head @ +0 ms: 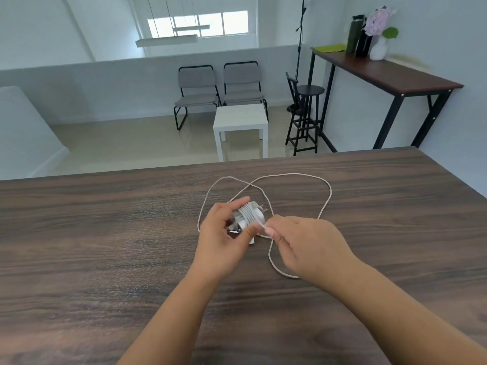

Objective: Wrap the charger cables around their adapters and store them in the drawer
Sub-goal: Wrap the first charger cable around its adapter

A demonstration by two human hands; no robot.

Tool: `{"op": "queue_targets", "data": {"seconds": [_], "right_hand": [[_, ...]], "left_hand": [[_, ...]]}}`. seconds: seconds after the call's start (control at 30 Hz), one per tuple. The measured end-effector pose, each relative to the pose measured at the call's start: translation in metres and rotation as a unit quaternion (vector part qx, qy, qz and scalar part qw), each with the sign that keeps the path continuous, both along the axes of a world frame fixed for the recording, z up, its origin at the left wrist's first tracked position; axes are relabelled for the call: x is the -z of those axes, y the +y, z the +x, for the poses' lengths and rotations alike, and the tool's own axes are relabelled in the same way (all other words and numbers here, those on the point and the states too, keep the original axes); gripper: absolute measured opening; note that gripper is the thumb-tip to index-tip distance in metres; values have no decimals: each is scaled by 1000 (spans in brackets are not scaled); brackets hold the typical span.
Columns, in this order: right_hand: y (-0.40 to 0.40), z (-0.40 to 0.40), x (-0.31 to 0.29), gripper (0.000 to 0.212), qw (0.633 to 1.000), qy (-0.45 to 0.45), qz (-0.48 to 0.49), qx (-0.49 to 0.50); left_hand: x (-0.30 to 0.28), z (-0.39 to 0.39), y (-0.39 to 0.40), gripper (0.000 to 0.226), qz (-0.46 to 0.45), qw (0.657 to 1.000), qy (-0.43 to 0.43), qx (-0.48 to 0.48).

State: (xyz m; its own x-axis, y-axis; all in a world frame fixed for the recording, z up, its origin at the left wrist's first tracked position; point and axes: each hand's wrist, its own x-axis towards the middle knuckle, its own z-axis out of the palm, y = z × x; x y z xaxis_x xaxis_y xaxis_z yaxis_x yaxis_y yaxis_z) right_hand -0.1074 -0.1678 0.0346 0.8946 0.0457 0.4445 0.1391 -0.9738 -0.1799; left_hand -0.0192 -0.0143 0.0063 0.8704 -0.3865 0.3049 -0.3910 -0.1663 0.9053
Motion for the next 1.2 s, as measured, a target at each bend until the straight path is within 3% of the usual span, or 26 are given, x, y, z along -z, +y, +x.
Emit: {"op": "queue_targets", "data": {"seconds": [0.13,0.3,0.37,0.57,0.93,1.2], "right_hand": [[-4,-4,12,14,993,16,116,-28],[-7,-1,11,25,992,35,114,-49],[-7,3,9,31,989,52,128,-57],[-28,4,2,17,973,104,190,-79],[-35,7,-6,17,935,203,264,-121],[-19,3,11,18,932,192,282,-120]], "left_hand": [[-9,-1,0,45,-167,967,181,65],[-8,-5,-2,45,-236,935,239,113],[-6,-4,1,58,-266,916,262,145],[-8,1,5,62,-274,886,290,238],[1,-2,7,63,-284,847,359,271],[2,-7,-8,57,-366,853,342,146]]}}
